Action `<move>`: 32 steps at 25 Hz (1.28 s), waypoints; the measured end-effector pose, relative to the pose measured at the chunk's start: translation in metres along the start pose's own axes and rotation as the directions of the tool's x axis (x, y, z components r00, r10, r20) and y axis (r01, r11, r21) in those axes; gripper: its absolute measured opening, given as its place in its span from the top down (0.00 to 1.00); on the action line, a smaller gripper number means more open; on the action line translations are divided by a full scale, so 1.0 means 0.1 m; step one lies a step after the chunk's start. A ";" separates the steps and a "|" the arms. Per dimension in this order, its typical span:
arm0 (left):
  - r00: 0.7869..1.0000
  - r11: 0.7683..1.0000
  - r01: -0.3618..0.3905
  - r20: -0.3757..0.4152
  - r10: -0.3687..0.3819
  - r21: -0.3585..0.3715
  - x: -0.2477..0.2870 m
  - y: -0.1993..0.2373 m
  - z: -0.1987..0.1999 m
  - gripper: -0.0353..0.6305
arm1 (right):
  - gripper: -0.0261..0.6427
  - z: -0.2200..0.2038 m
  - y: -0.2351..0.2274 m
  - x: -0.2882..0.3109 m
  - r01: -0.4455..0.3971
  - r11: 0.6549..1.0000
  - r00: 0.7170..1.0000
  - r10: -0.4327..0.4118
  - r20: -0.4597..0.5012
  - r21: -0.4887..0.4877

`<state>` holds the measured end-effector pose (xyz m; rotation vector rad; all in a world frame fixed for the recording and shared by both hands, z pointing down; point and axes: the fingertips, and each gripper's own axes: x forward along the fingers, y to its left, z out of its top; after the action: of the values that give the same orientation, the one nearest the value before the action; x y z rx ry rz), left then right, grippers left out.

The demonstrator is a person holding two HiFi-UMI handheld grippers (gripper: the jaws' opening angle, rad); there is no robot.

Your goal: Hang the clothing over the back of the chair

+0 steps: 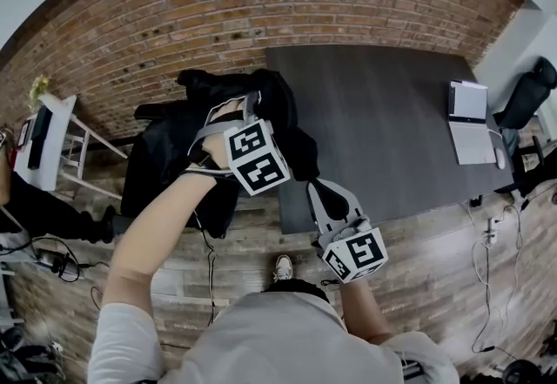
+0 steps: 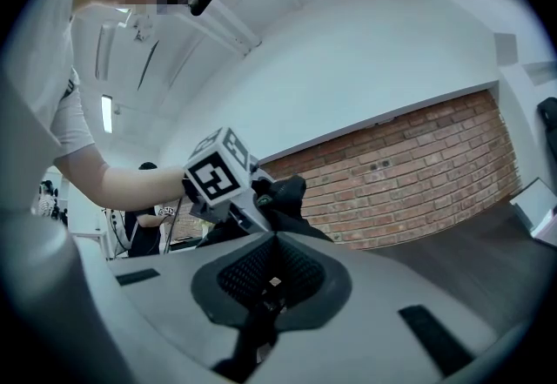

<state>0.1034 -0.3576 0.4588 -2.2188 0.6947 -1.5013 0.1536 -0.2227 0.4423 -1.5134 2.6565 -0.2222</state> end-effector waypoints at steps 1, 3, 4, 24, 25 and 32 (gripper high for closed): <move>1.000 1.000 0.010 -0.011 -0.010 -0.010 0.10 0.00 0.01 0.21 | 0.93 0.00 0.00 -0.02 0.003 1.000 1.000 -0.003 0.000 0.001; 0.999 0.999 0.042 -0.033 -0.043 -0.020 0.30 -0.03 0.04 0.21 | 0.93 -0.01 0.00 -0.06 0.011 1.000 1.000 -0.011 -0.001 0.003; 0.997 0.998 0.056 -0.048 -0.057 -0.012 0.40 -0.05 0.04 0.21 | 0.93 -0.01 -0.02 -0.08 0.017 1.000 1.000 -0.017 -0.003 0.006; 0.860 0.815 0.302 -0.511 -0.008 0.494 0.57 -0.43 -0.09 0.17 | 0.93 -0.03 -0.23 -0.23 0.100 0.992 0.995 -0.101 0.010 0.075; 0.862 0.827 0.319 -0.504 -0.051 0.463 0.56 -0.45 -0.05 0.17 | 0.93 -0.02 -0.22 -0.24 0.106 0.991 0.994 -0.107 0.013 0.080; 0.918 0.894 0.310 -0.345 -0.194 0.323 0.44 -0.47 0.22 0.17 | 0.93 -0.03 -0.24 -0.32 0.136 0.986 0.990 -0.138 0.021 0.095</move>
<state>0.1468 -0.3447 0.5098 -1.8594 0.1700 -1.9478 0.1901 -0.2074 0.4492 -1.6581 2.4862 -0.3266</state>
